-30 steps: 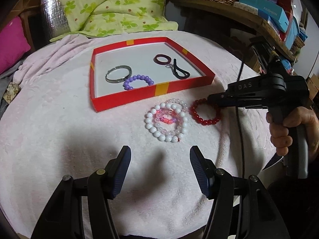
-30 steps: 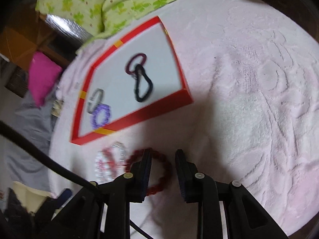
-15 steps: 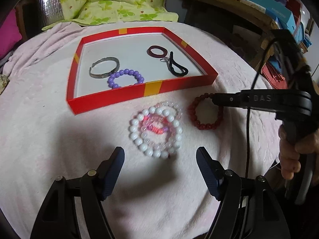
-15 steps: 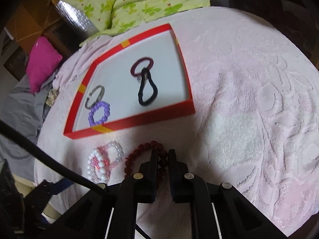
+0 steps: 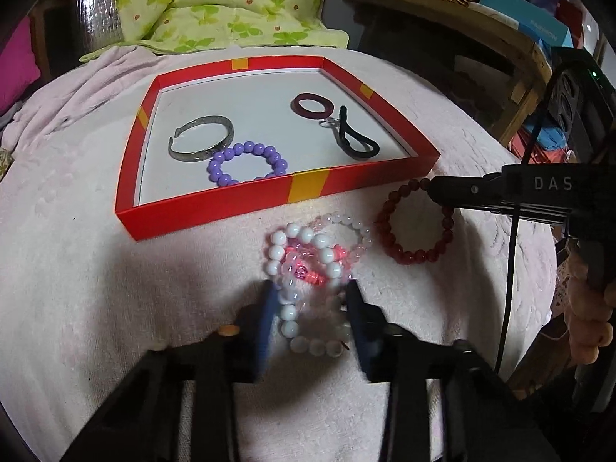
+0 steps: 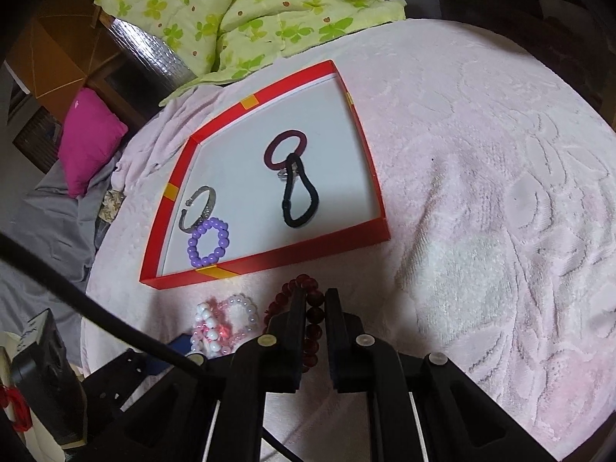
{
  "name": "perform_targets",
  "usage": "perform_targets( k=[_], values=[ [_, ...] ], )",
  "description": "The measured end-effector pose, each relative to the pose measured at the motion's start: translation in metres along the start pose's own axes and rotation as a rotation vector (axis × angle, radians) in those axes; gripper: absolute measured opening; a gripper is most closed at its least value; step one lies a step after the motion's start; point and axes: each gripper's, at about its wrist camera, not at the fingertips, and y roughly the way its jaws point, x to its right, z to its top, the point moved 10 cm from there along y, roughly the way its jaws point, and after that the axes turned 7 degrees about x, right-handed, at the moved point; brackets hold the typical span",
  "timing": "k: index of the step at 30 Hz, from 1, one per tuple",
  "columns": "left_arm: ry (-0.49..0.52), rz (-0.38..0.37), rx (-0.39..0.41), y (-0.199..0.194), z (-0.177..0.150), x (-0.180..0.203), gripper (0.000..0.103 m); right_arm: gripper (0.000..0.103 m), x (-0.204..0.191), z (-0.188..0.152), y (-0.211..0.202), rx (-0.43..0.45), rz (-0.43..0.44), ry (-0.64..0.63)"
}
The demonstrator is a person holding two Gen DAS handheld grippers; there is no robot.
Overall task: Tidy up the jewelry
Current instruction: 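Grasp the white pearl bracelet with the left gripper while the right gripper grasps the red bead bracelet, then carry both bracelets over the red tray with the left and right grippers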
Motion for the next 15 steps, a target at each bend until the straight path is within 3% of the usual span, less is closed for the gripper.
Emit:
perform_targets(
  k=[5,15],
  values=[
    [-0.021,-0.013,0.031,-0.014,0.001,-0.010,0.011,0.010,-0.005,0.001,-0.001,0.009,0.019,0.007],
    [-0.076,0.008,0.098,-0.048,0.005,-0.043,0.008,0.011,-0.019,0.001,-0.010,0.018,0.112,0.037]
  ],
)
